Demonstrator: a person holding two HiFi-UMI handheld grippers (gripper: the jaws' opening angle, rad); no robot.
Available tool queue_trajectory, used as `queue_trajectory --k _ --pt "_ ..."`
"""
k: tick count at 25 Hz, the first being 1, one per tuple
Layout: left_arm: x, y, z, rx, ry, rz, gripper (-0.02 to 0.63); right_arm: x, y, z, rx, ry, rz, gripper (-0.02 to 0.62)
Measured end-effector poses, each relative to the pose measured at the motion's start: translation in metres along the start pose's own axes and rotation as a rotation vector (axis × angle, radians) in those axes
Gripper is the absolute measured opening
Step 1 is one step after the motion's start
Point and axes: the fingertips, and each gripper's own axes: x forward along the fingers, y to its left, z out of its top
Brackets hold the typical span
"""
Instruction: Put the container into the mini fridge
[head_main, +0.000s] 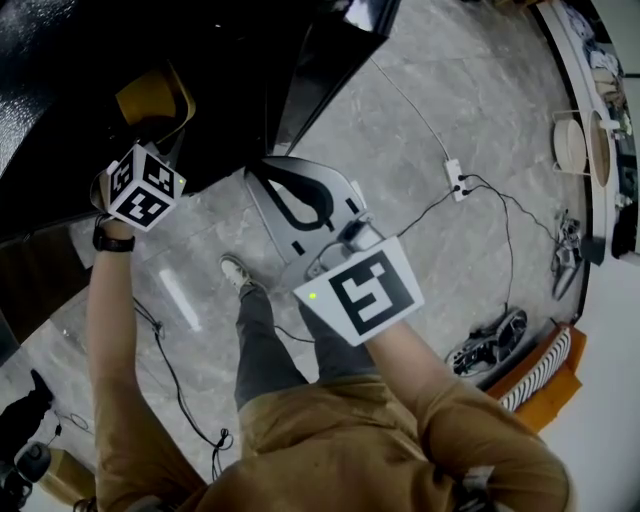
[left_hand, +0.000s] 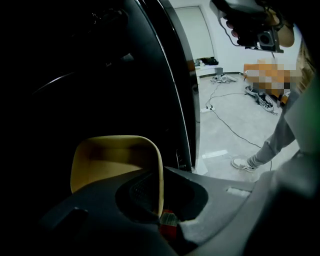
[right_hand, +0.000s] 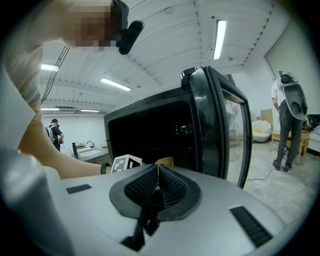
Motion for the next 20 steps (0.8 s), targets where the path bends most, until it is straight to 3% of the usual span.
queue_trajectory --k 12,20 --pt "0.011 0.019 -0.028 0.042 0.140 -0.003 0.005 -0.011 0.003 -0.001 -0.004 0.016 -0.011 0.003" --pt "0.020 0.021 -0.033 0.009 0.153 -0.005 0.023 -0.012 0.006 -0.003 -0.013 0.018 -0.019 0.003"
